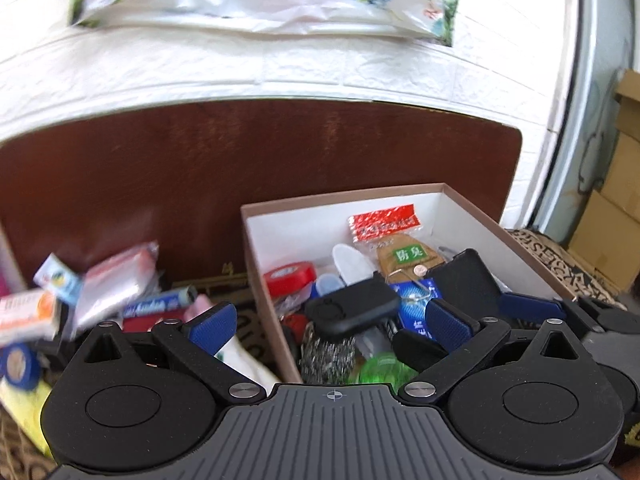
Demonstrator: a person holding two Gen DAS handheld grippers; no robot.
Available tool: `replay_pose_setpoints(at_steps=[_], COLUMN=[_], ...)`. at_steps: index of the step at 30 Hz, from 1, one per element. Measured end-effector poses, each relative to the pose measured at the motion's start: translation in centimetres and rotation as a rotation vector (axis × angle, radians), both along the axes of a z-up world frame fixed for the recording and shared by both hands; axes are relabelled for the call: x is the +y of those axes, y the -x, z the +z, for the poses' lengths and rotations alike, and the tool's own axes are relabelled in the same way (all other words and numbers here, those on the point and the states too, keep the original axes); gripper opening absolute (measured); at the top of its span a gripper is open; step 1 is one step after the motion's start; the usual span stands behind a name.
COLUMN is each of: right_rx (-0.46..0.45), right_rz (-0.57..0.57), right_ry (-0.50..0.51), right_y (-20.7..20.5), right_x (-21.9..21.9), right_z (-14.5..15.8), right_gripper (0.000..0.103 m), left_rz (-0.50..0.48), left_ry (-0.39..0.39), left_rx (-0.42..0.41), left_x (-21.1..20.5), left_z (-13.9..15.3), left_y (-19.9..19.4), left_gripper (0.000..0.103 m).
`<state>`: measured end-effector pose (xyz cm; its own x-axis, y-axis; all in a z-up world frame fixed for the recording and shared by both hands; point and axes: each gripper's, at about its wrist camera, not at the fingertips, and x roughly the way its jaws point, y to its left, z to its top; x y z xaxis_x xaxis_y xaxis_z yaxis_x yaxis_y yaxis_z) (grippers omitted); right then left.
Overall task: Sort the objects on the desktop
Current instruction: 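Lower the key fob into the box and open the left gripper, then withdraw the left gripper from the box toward the yellow medicine box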
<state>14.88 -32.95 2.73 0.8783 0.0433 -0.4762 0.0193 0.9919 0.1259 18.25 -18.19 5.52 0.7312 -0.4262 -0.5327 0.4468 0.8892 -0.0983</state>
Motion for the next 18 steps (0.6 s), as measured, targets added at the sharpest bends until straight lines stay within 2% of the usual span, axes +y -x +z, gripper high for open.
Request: replay_pose_setpoints(at_steps=[3,8,18], right_rx=[-0.002,-0.011,0.011], right_rz=[0.011,0.024,0.058], right_ry=[-0.022,-0.062,-0.068], right_y=[1.4,3.9,7.3], right_x=[0.2,1.0,3.2], right_z=[0.0,-0.6,-2.0], right_gripper=[0.103,0.103,0.103], left_rz=[0.029,0.081,0.173], left_ry=[0.008,-0.033,-0.02], left_rx=[-0.001,-0.034,-0.01], left_x=[0.8,1.8,5.0], left_z=[-0.1,-0.4,-2.0], left_y=[1.6,4.5,8.7], left_gripper=[0.103,0.103,0.103])
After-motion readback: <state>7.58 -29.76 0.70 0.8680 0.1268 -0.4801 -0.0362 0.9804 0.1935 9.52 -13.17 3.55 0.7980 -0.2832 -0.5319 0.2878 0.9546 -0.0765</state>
